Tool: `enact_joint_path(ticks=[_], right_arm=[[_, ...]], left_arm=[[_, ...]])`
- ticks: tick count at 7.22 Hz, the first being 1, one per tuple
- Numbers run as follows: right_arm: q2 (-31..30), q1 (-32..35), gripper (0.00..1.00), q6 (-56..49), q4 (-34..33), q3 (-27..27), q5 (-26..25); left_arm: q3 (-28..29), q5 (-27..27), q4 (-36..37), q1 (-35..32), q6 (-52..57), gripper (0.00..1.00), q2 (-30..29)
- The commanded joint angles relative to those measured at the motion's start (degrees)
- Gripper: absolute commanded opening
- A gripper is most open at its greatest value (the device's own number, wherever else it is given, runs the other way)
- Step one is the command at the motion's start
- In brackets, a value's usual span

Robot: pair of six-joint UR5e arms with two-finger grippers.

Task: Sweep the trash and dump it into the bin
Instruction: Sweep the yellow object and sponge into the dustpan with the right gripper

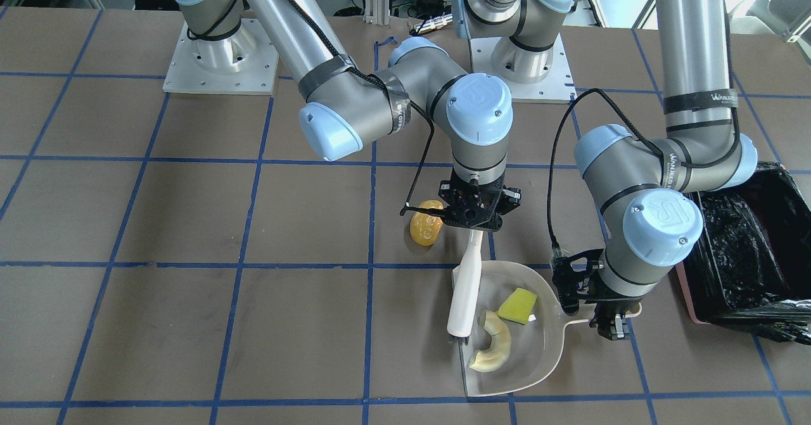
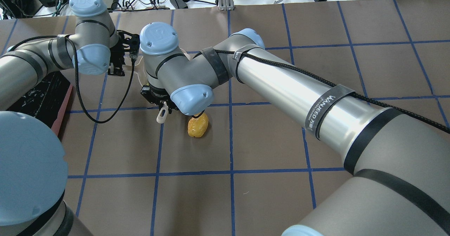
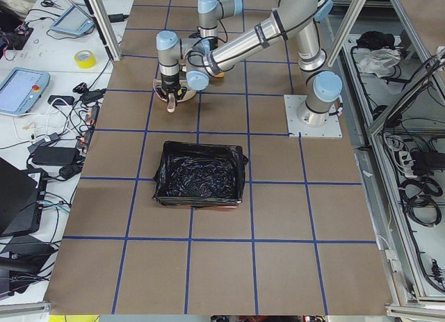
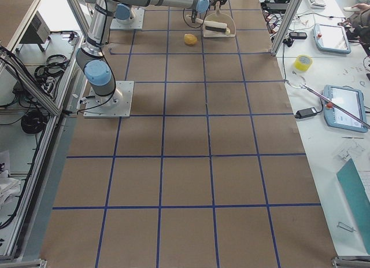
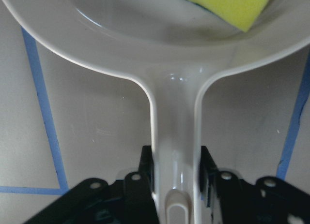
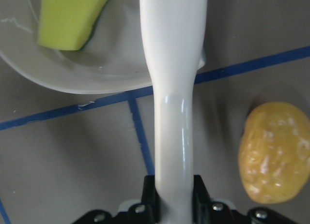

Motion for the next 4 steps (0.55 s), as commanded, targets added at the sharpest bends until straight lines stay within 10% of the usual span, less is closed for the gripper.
enact_joint_path(ticks=[1,4], right_arm=[[-6.8,-1.0,0.04,-1.2,11.4,2.0,-4.2],[-21.3,-1.1,0.03,-2.9,11.2,21.0,-4.5]], left_arm=[[-0.6,-0.1,-0.5,0.2,0.4,0.00,1.3],[-10.0,0.0,-1.3,2.6,5.9,0.00,9.4]])
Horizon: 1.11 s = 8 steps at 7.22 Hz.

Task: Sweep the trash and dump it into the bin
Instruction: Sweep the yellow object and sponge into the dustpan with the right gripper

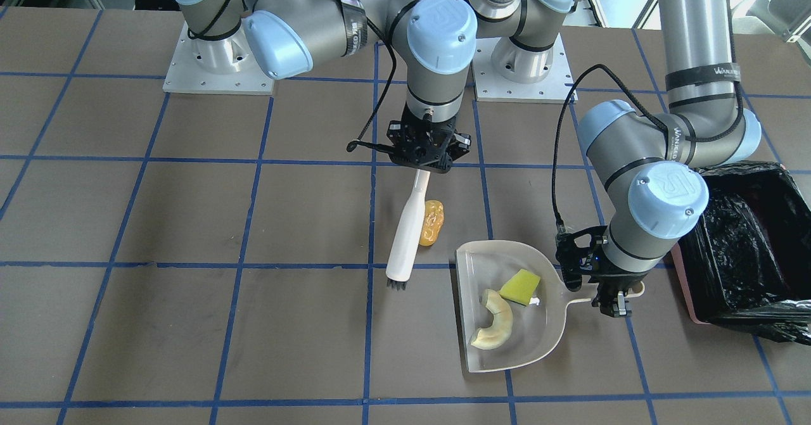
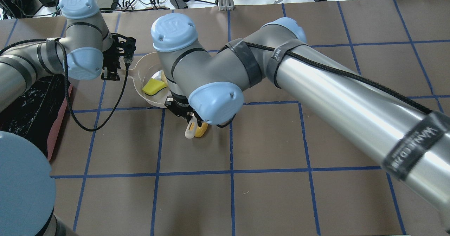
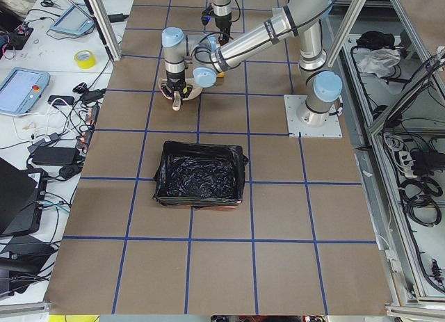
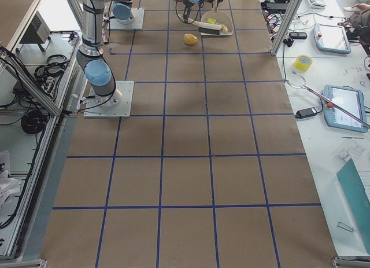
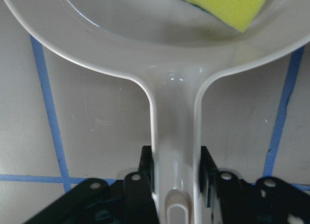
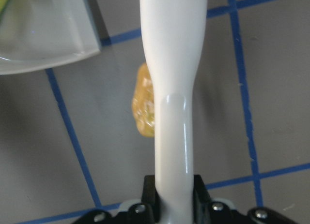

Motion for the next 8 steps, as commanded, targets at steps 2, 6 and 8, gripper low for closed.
enact_joint_path(ticks=[2,6,8], right_arm=[[-8.8,1.5,0.02,1.3,-0.4,13.7,0.3],[-4.4,6.6,0.02,4.2,-9.3,13.9,0.8],[-0.9,6.8,0.02,2.1,-13.2,13.8,0.0]], left_arm=[[-15.6,-0.2,2.2,2.3,4.6,0.00,11.1],[-29.6,-0.1,13.5,2.5,5.6,0.00,17.8],[-29.3,0.6,13.4,2.4,5.4,0.00,18.2]])
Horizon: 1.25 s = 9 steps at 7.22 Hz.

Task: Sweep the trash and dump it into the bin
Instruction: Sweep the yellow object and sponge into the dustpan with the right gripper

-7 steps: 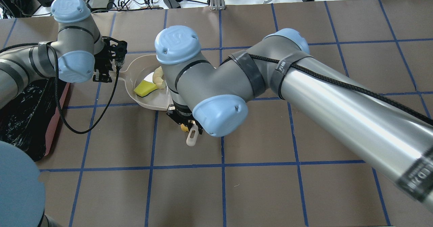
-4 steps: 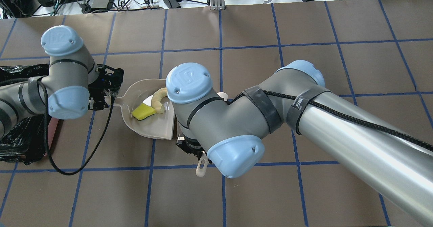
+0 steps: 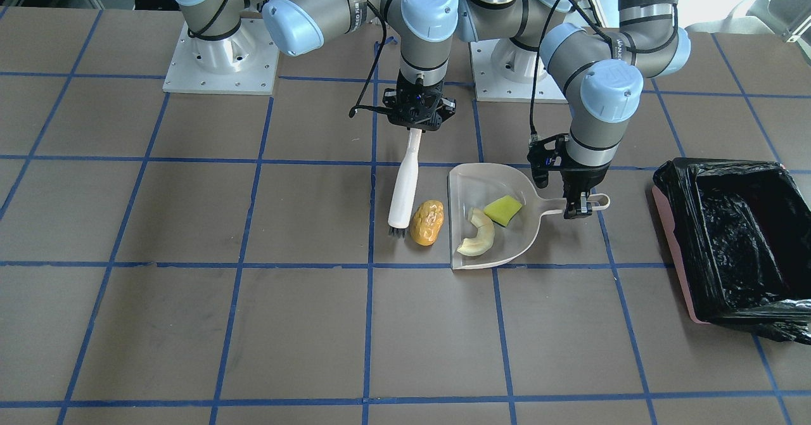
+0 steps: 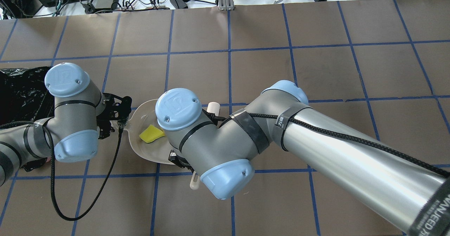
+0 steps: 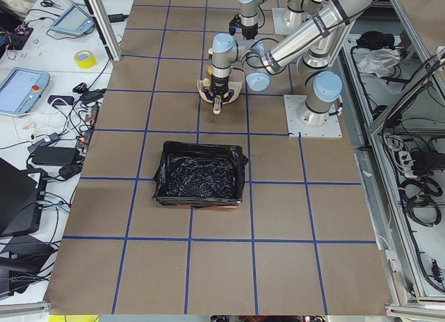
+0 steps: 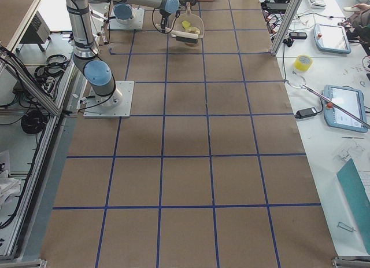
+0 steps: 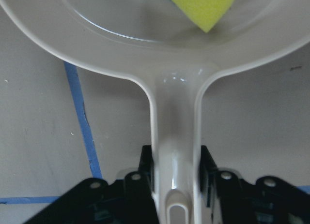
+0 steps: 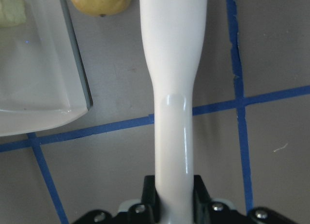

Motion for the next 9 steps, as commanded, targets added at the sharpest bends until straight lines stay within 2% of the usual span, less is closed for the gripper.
enact_joint_path(ticks=[1,5,6,8,9], right_arm=[[3.4,0.2,0.02,-1.1,-3.9,0.0,-0.5],[8.4,0.8,0.02,3.8,-14.2,-1.7,1.3],[8.8,2.3,0.03,6.7,-14.6,-3.2,1.5],[9.0,4.6,0.02,11.6,-14.2,-7.8,6.2],[9.4,5.7,0.02,14.2,-14.1,-8.7,6.3]], left_arm=[[-0.1,0.5,0.0,0.0,-0.1,0.00,0.5],[0.5,0.8,-0.1,0.0,-0.1,0.00,0.4],[0.7,0.8,-0.1,0.1,-0.1,0.00,0.2],[1.1,0.7,-0.2,0.1,-0.4,0.00,0.2],[1.5,0.6,-0.2,0.2,-0.4,0.00,-0.1]])
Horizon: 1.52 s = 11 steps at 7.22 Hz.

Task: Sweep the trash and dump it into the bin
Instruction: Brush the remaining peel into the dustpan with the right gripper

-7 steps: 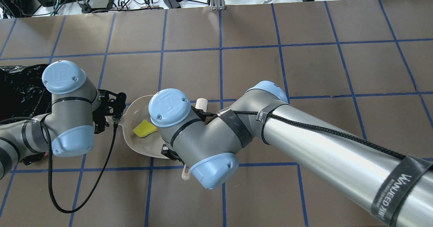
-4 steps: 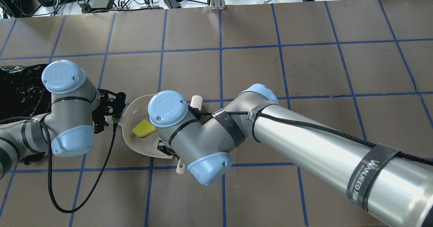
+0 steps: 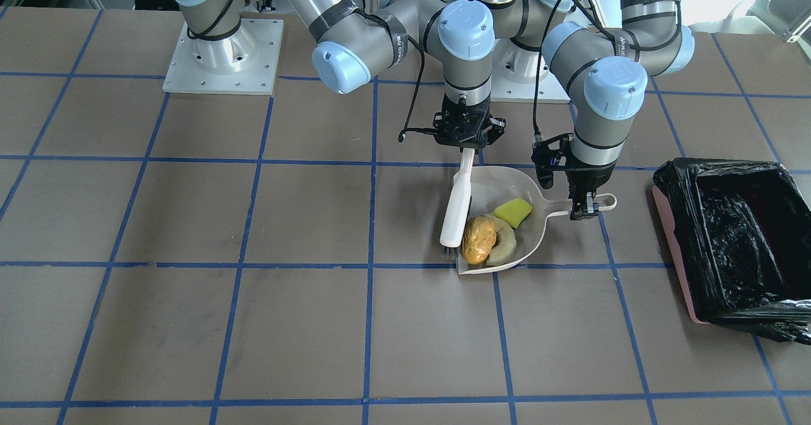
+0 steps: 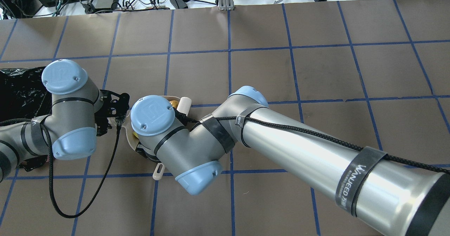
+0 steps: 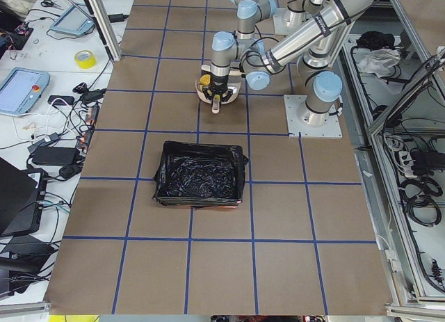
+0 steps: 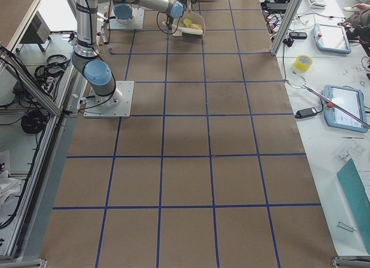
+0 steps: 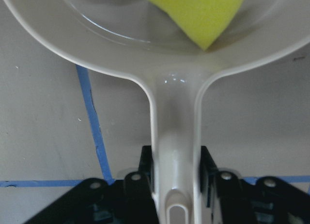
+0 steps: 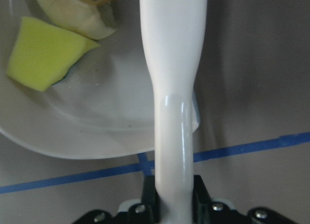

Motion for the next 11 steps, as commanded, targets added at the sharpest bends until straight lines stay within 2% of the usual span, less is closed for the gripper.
enact_joint_path(ticks=[1,3,4,6,7,9,10,11], right_arm=[[0.8,3.0,0.02,5.3,-0.1,-2.0,1.1],[0.9,3.5,0.02,4.2,1.2,-2.1,-0.5],[0.5,3.1,0.02,-0.2,5.1,-2.4,-4.9],[0.0,1.8,0.01,-4.0,7.4,-1.8,-6.7],[-1.2,0.8,0.01,-6.9,10.5,-1.7,-9.4],[-5.7,-4.8,0.01,-15.3,17.4,-1.7,-9.8],[-8.2,-10.0,0.01,-22.6,21.6,-1.6,-9.8],[-9.9,-15.8,0.01,-28.7,23.1,-1.6,-9.9]], left_arm=[[0.9,-0.1,-0.2,0.2,-0.3,0.00,-0.3],[1.1,-0.1,-0.2,0.2,-0.4,0.00,-0.4],[1.2,-0.4,-0.2,0.2,-0.6,0.00,-0.6],[1.2,-0.7,-0.2,0.2,-0.6,0.00,-0.5],[1.3,-1.0,-0.1,0.5,-0.7,0.00,-0.2],[1.3,-6.5,-1.2,5.9,-0.7,0.00,0.2],[2.1,-6.8,-1.3,7.9,-0.4,0.00,0.5],[6.9,-6.8,-4.7,8.2,-0.6,0.00,1.2]])
